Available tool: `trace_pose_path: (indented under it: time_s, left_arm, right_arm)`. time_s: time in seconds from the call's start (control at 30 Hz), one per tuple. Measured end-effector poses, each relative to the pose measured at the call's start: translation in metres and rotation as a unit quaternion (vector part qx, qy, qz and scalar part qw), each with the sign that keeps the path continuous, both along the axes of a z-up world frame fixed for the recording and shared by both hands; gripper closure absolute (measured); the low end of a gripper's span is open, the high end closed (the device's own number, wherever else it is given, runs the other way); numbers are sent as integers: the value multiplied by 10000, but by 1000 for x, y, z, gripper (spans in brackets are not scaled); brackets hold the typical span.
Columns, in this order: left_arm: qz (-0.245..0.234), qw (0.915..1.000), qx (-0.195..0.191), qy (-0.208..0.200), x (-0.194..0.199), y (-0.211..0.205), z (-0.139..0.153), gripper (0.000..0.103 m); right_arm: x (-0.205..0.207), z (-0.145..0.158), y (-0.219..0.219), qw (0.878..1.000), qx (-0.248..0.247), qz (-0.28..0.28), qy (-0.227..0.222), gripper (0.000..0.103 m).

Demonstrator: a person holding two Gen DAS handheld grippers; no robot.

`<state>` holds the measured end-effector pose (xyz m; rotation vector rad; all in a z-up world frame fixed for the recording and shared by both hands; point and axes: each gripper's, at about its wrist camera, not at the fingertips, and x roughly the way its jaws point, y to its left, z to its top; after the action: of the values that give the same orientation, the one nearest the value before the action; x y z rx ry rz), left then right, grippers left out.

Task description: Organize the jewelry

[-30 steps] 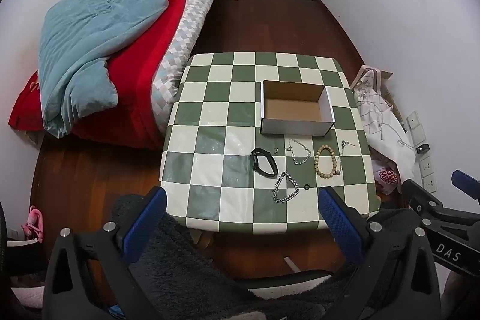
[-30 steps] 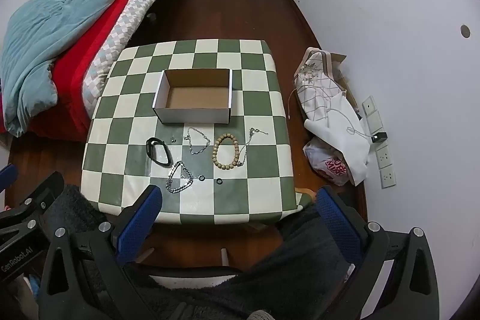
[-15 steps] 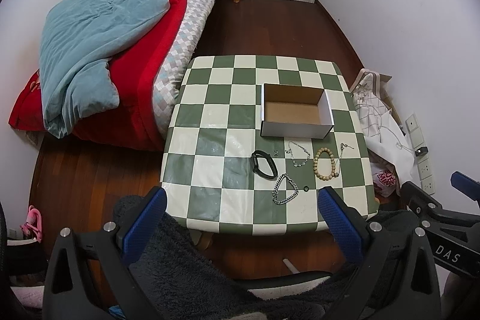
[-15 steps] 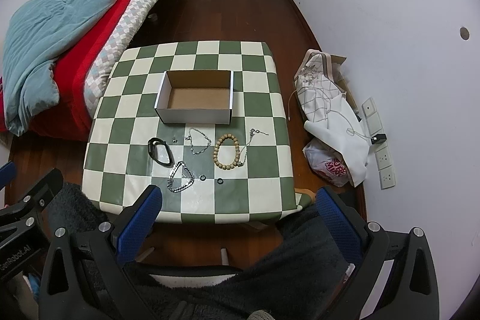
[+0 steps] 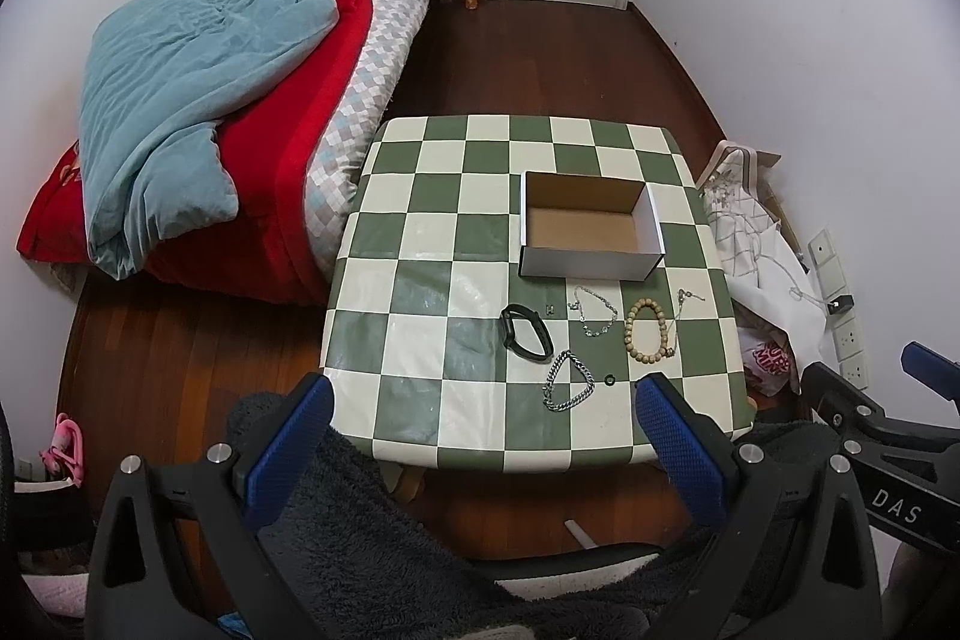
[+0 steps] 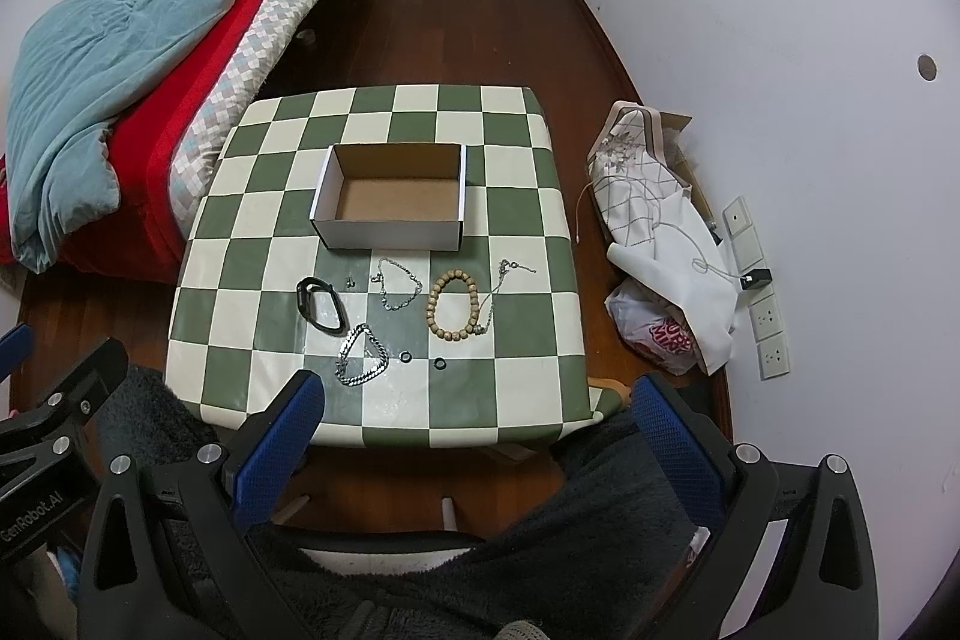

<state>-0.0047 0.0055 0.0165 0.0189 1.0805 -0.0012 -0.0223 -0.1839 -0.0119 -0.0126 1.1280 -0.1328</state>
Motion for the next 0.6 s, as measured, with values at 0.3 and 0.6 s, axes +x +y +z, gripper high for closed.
trace_pose_path:
  time_s: [0.3,0.6]
  left_arm:
    - [-7,10000,-2,-19,0,-1,2,0]
    - [4,10000,-2,-26,0,-1,3,0]
  right_arm:
    - [-1,2,-1,10000,-1,7,-7,0]
    - [-2,3,0,10000,4,10,-5,0]
